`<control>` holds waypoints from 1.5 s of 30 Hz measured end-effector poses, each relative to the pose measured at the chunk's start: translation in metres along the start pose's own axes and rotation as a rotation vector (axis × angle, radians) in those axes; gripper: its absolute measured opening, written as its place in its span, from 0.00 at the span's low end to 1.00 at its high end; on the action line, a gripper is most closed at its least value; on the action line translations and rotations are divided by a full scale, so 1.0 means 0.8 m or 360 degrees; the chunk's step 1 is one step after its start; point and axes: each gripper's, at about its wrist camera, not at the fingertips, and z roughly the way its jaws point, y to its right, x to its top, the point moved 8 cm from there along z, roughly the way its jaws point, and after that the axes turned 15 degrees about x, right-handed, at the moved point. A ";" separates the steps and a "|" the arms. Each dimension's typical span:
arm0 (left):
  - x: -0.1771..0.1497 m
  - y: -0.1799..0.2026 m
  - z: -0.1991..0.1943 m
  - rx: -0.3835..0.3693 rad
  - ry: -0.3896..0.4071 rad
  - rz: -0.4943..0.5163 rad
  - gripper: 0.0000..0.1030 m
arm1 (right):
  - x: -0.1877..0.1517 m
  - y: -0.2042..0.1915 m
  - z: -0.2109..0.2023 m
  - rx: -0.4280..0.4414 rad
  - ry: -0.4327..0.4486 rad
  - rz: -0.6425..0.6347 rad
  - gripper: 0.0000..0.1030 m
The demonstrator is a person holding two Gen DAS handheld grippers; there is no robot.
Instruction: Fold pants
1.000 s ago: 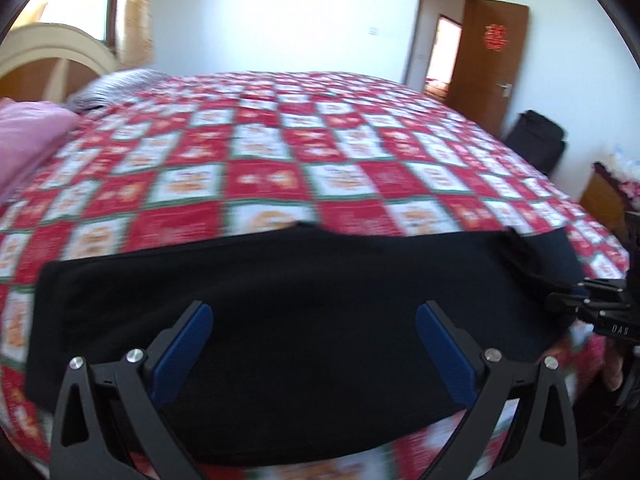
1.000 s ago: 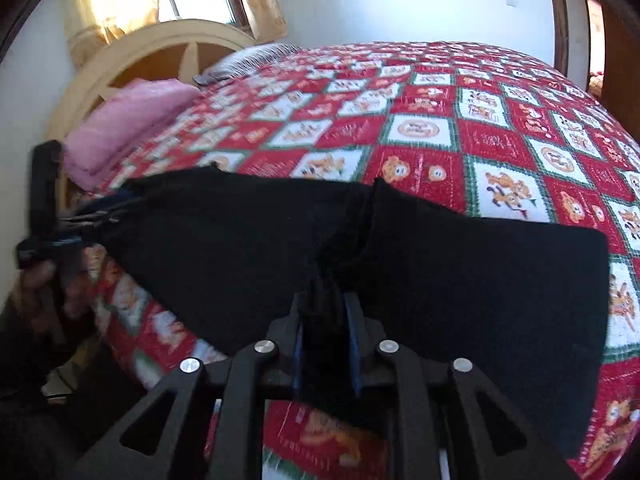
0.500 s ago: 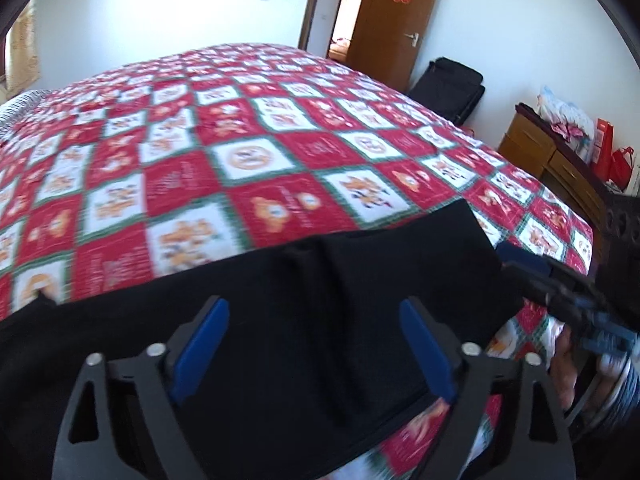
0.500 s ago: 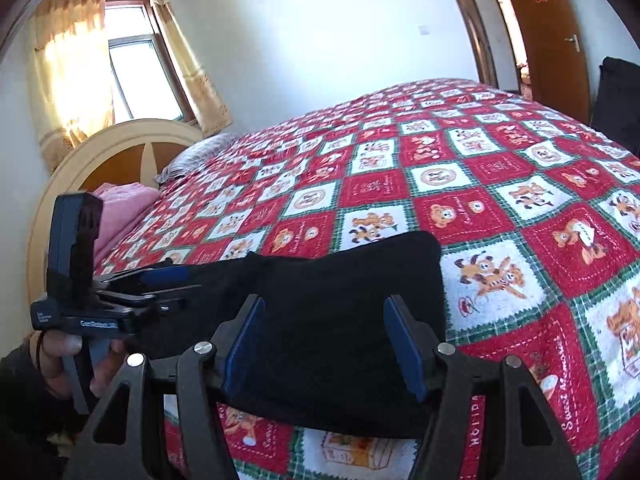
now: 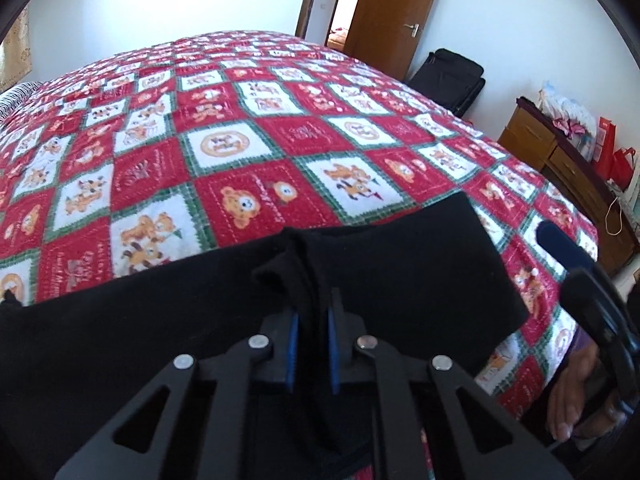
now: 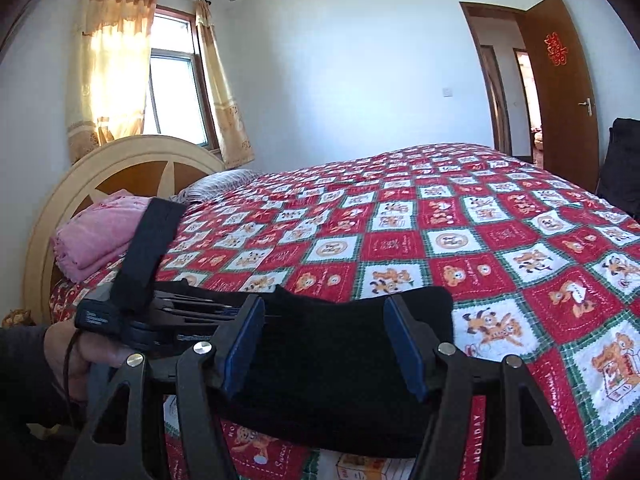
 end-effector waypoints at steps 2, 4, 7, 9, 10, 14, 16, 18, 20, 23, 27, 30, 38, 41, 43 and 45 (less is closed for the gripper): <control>0.003 -0.012 -0.018 -0.0007 0.0017 -0.0033 0.12 | 0.003 0.009 -0.005 -0.0029 0.0030 0.0026 0.63; 0.008 -0.023 -0.031 0.0007 0.0033 -0.0062 0.12 | 0.004 0.018 -0.009 -0.0051 0.0050 0.0056 0.63; 0.012 -0.046 -0.047 0.0055 0.0046 -0.0106 0.12 | 0.005 0.025 -0.010 -0.0057 0.0057 0.0087 0.64; 0.011 -0.061 -0.049 0.0069 0.0033 -0.0141 0.12 | 0.003 0.023 -0.007 -0.0049 0.0034 0.0081 0.65; 0.010 -0.068 -0.049 0.0084 0.0033 -0.0157 0.12 | 0.001 0.021 -0.004 -0.0039 0.0021 0.0071 0.65; -0.004 -0.084 -0.034 0.0115 -0.0026 -0.0189 0.12 | -0.006 0.002 0.004 0.0033 -0.0033 0.0013 0.65; -0.012 -0.089 -0.026 0.0147 -0.0040 -0.0189 0.12 | -0.012 -0.011 0.011 0.0095 -0.0077 -0.0024 0.66; -0.019 -0.095 -0.024 0.0142 -0.0050 -0.0212 0.12 | -0.017 -0.023 0.016 0.0147 -0.0111 -0.0066 0.66; -0.022 -0.101 -0.023 0.0132 -0.0053 -0.0240 0.12 | -0.024 -0.037 0.022 0.0198 -0.0160 -0.0116 0.66; -0.026 -0.108 -0.023 0.0130 -0.0054 -0.0267 0.12 | -0.037 -0.047 0.032 0.0238 -0.0241 -0.0142 0.66; -0.028 -0.108 -0.017 0.0158 -0.0035 -0.0246 0.13 | -0.050 -0.042 0.043 0.0228 -0.0331 -0.0098 0.66; -0.031 -0.113 -0.008 0.0171 -0.0039 -0.0248 0.13 | -0.056 -0.031 0.048 0.0212 -0.0366 -0.0042 0.66; -0.042 -0.117 -0.003 0.0180 -0.0018 -0.0261 0.19 | -0.090 -0.006 0.073 0.0161 -0.0583 0.0095 0.68; -0.043 -0.120 -0.006 0.0172 -0.0006 -0.0275 0.25 | -0.088 -0.009 0.070 0.0161 -0.0568 0.0081 0.69; -0.045 -0.125 -0.008 0.0183 0.0002 -0.0278 0.32 | -0.084 -0.011 0.067 0.0152 -0.0544 0.0046 0.69; -0.047 -0.133 -0.013 0.0201 0.0014 -0.0292 0.41 | -0.075 -0.015 0.061 0.0126 -0.0485 0.0005 0.69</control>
